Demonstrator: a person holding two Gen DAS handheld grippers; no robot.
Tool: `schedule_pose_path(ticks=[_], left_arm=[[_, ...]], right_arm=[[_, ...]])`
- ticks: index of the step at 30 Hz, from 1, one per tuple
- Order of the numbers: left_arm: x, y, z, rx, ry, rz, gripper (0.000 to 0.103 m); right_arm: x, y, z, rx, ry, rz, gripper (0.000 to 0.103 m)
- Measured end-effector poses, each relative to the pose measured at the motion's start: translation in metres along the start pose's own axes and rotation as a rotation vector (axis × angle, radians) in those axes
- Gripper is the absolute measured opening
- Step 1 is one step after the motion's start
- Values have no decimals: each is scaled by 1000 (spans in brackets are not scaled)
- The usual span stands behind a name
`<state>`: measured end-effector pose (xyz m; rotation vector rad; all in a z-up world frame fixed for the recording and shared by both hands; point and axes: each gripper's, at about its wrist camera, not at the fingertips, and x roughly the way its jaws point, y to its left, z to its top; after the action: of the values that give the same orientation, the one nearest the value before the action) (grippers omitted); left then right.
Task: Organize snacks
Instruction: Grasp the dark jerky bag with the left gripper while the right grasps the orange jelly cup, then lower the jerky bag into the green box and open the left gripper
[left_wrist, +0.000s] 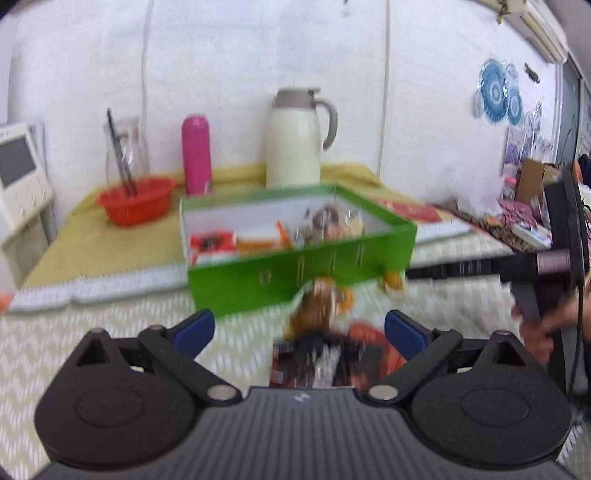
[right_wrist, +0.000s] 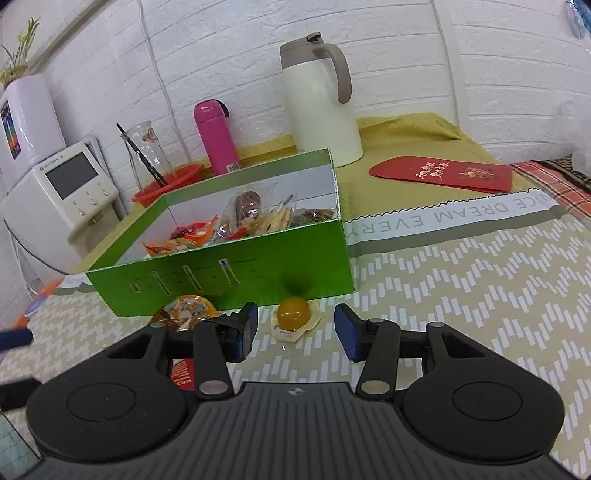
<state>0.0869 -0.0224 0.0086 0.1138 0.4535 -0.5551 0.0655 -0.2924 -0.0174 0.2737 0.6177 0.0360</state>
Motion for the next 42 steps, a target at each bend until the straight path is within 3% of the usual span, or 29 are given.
schedule_pose_path(ticks=[3, 7, 12, 16, 17, 18, 19, 22, 26, 35, 39, 42], left_arm=[[39, -8, 12, 53, 16, -3, 97], [91, -2, 9, 13, 149, -14, 74], [112, -1, -6, -10, 208, -48, 74], [114, -4, -7, -4, 208, -55, 73], [114, -4, -6, -8, 210, -56, 66], [114, -4, -6, 0, 214, -44, 48], [113, -4, -6, 7, 212, -33, 46], [109, -5, -7, 19, 214, -29, 44], [99, -4, -10, -3, 207, -39, 43], [51, 0, 10, -75, 69, 46, 43], [40, 2, 16, -100, 38, 61, 43], [30, 3, 18, -99, 10, 92, 28]], right_arm=[[6, 5, -3, -19, 4, -24, 79], [13, 9, -4, -50, 17, -44, 79], [31, 14, 1, -77, 47, -57, 79], [43, 26, 1, -165, 42, -81, 83], [44, 31, 0, -201, 47, -92, 82], [45, 34, -1, -234, 50, -95, 66], [45, 38, -1, -267, 49, -94, 55], [41, 46, -4, -336, 51, -116, 54], [30, 42, 0, -274, 78, -61, 53], [-37, 56, 0, -194, -124, 10, 53], [-47, 66, 1, -188, -138, 33, 53], [-51, 66, 0, -183, -146, 36, 53]])
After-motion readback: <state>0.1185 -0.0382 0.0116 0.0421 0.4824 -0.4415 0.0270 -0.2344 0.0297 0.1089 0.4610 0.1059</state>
